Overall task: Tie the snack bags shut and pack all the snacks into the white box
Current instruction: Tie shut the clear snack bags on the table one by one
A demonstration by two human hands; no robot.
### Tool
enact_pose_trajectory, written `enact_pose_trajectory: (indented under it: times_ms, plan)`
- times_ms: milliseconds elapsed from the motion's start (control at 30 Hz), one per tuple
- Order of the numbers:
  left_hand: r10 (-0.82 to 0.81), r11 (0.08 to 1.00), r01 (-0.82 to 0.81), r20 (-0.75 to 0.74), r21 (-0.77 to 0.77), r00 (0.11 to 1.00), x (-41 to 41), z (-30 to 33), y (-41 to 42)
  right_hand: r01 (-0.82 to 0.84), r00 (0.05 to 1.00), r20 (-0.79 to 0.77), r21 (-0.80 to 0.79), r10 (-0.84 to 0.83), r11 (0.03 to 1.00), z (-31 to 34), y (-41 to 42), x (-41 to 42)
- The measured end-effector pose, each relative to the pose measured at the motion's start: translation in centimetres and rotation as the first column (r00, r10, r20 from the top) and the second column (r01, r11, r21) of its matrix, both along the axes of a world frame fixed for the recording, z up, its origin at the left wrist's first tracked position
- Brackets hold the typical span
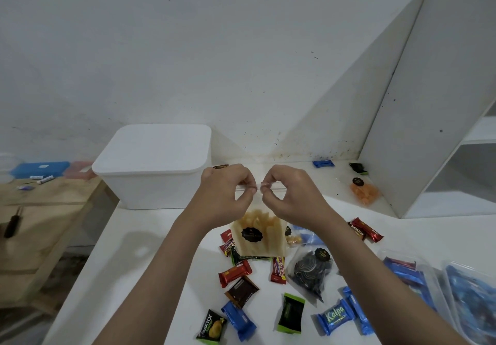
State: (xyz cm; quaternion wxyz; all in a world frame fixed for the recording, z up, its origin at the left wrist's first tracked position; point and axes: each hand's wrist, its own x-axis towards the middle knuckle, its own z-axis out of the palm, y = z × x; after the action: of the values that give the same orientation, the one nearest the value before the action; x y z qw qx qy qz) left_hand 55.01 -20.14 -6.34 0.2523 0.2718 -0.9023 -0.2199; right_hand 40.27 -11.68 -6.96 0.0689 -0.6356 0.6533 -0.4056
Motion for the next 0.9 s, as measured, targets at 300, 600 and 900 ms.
enact_pose_trajectory:
  times_ms: [300,600,900]
  plan:
    - [0.025,1.0,-0.025,-0.028,0.015,0.999,0.1,-0.4,0.4,-0.03,1.0,0.011,0.036,0.029,0.999,-0.4,0.3,-0.1]
    - [0.091,0.996,-0.089,-0.055,0.026,0.994,0.6,-0.3,1.0,-0.07,0.997,0.035,0.042,0.069,0.997,-0.3,0.0,0.5]
    - [0.056,0.997,-0.052,-0.09,0.056,0.994,1.6,0.7,0.6,-0.049,0.968,0.248,0.027,0.041,0.998,-0.2,1.2,-0.9]
